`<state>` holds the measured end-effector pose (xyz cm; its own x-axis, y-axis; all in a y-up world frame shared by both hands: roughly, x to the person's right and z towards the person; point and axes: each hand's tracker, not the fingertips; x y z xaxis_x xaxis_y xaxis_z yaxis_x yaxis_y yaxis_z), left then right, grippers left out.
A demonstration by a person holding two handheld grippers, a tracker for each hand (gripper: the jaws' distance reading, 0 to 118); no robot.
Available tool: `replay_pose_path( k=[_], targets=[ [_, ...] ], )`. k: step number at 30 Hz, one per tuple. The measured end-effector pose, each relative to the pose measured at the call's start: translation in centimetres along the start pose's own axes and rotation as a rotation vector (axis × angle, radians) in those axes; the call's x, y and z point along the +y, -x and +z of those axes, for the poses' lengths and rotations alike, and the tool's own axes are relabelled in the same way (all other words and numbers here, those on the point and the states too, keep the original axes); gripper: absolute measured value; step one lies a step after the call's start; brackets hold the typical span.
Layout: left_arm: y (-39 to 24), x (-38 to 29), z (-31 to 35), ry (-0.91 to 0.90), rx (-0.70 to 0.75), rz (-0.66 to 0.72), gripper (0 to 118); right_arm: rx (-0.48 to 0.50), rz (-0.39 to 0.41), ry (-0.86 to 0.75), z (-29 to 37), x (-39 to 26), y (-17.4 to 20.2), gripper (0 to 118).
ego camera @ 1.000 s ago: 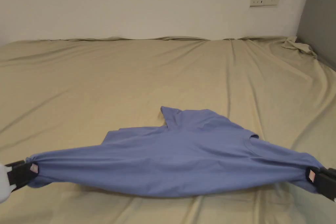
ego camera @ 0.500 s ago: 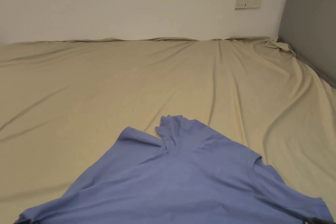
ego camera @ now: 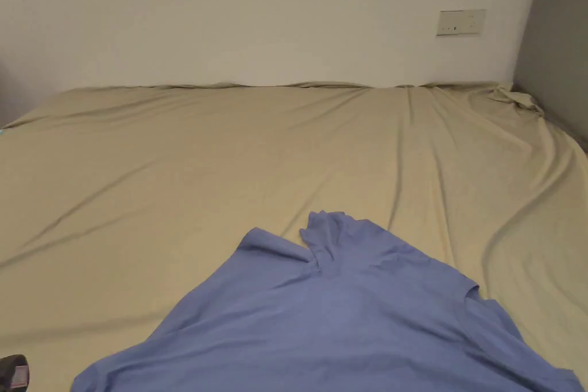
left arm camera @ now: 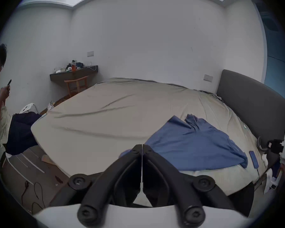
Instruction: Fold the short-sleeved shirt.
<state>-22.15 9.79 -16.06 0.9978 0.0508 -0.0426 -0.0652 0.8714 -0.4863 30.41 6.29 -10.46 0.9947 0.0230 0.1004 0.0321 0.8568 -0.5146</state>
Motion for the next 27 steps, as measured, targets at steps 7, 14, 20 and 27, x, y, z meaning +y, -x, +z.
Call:
replay_pose_path(
  k=[7, 14, 20, 27],
  targets=[
    [0.9, -1.3, -4.6, 0.081, -0.029, 0.016, 0, 0.055, -0.012, 0.032, -1.2, -0.3, 1.1, 5],
    [4.2, -4.4, -18.1, 0.259, 0.034, 0.158, 93, 0.097, 0.01, 0.063, -4.0, 0.6, 2.6, 5],
    [5.1, -8.5, -26.5, 0.461, 0.01, 0.193, 91, 0.096, 0.046, 0.131, -7.9, 0.7, 3.3, 5],
    [2.3, -9.1, -26.0, 0.405, 0.021, 0.107, 7, 0.099, 0.093, 0.185, -11.3, 0.5, 4.8, 5]
  ],
)
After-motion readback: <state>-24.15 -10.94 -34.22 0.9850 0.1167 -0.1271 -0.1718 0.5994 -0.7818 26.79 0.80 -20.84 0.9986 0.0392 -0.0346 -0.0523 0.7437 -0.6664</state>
